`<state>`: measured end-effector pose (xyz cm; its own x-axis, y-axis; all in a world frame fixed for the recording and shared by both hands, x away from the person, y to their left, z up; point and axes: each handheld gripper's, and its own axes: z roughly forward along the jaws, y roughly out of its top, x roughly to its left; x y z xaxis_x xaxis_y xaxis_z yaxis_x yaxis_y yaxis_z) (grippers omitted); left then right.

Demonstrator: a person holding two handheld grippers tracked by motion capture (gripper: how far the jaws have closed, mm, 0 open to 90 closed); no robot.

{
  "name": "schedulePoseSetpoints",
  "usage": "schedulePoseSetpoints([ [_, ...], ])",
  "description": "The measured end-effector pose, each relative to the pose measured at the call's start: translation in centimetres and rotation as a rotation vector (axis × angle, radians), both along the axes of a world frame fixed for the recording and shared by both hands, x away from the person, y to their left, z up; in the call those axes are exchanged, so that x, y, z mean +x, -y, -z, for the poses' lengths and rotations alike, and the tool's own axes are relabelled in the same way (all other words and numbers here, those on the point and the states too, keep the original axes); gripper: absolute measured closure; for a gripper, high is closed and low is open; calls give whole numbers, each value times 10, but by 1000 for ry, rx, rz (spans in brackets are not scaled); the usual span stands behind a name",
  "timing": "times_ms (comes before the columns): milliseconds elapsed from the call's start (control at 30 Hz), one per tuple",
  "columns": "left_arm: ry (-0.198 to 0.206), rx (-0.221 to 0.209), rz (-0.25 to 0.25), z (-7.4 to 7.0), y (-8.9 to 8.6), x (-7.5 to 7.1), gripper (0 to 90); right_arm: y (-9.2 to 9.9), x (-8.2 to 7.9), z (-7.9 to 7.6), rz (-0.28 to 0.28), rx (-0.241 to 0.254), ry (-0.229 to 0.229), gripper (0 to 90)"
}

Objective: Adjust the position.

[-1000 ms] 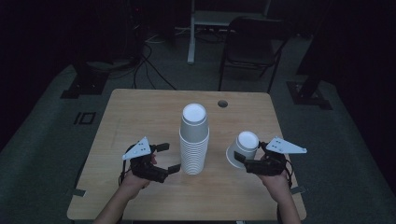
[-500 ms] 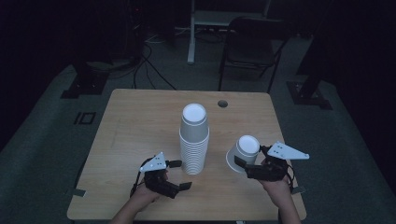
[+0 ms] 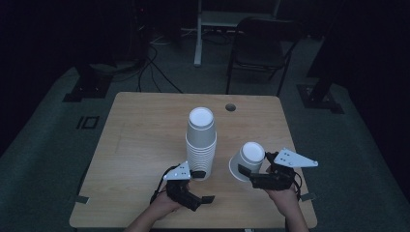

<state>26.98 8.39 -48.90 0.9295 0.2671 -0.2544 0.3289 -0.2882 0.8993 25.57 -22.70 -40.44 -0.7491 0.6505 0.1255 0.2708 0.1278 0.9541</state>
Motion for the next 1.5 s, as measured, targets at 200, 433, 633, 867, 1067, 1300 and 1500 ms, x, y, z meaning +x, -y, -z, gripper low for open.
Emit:
schedulePoseSetpoints([
  [200,3,-19,10,-3,8,-1,54,-1,0,6,4,44,-14,192],
  [433,7,-40,31,-7,18,-4,56,-1,1,17,3,167,-25,192],
  [633,28,-80,34,-14,29,-8,56,-8,-3,22,-5,195,-1,192],
  [867,22,-113,43,-18,37,-7,150,-16,-6,24,-26,211,5,192],
  [1067,65,-120,31,-22,48,-10,310,-15,-7,22,-40,234,4,192],
  [1300,112,-159,41,-24,57,-13,428,-14,-8,20,-47,241,6,191],
  [1500,102,-226,17,-27,55,-11,512,-13,-9,18,-50,249,4,191],
])
